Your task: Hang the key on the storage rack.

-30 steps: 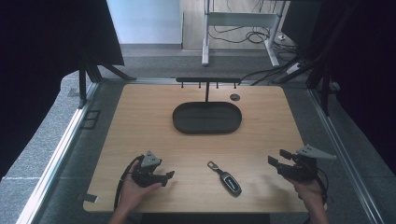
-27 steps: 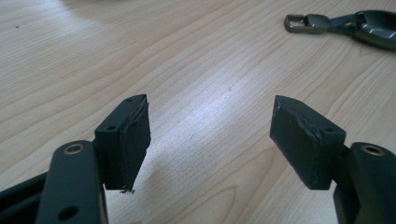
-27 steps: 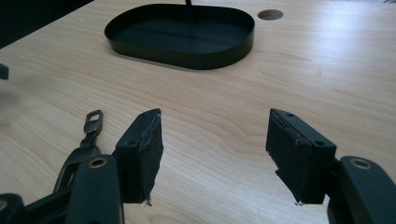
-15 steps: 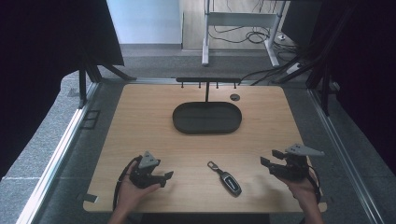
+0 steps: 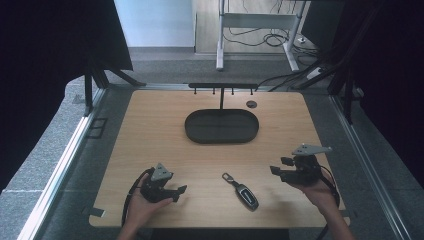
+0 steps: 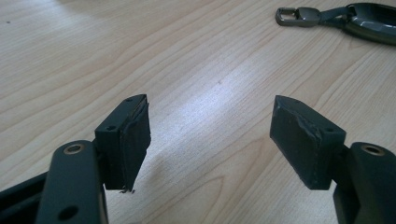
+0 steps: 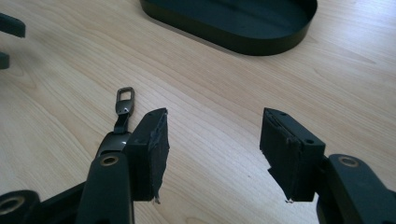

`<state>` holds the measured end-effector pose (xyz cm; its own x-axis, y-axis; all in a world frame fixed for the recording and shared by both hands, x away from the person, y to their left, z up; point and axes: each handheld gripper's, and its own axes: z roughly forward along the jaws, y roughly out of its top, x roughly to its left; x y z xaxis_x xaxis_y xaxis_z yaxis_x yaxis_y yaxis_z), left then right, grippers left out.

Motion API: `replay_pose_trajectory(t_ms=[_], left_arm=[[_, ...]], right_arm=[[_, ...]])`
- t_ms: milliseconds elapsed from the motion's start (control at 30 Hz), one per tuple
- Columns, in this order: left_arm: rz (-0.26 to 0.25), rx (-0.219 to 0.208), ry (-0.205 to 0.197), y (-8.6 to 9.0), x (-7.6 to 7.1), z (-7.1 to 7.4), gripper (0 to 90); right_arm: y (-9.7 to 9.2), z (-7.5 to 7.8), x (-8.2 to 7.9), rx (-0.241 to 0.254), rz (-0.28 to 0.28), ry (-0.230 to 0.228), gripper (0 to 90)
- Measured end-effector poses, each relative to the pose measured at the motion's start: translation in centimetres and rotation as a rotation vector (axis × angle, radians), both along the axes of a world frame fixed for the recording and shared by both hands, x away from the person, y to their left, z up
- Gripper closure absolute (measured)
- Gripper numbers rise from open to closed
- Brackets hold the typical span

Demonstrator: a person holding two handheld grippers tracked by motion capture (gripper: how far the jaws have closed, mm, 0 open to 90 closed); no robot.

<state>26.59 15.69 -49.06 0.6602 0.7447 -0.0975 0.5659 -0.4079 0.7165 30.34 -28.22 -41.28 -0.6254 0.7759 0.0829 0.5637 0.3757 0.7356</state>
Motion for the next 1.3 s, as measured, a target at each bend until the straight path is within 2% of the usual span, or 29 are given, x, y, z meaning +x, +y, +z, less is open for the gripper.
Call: replay_pose_trajectory(t_ms=[333,467,733,1033,1300], left_arm=[[-0.008,-0.009,0.000,0.1,-0.1,0.1,29.6],[0.025,-0.022,-0.001,0.3,0.1,0.0,29.5],[-0.006,-0.009,0.003,-0.7,-0.1,-0.3,29.3],[0.014,-0.018,-0.004,0.0,0.0,-0.1,29.1],[0.029,-0.026,-0.008,0.4,0.0,0.1,28.8]], right_arm=[[2.1,0.6,1.3,0.004,0.029,0.039,42.7],[3.0,0.6,1.7,-0.016,0.056,0.046,43.5],[4.6,0.7,2.4,-0.044,0.087,0.046,44.2],[6.6,0.8,3.1,-0.087,0.128,0.066,44.8],[7.7,0.9,3.7,-0.123,0.141,0.087,44.8]])
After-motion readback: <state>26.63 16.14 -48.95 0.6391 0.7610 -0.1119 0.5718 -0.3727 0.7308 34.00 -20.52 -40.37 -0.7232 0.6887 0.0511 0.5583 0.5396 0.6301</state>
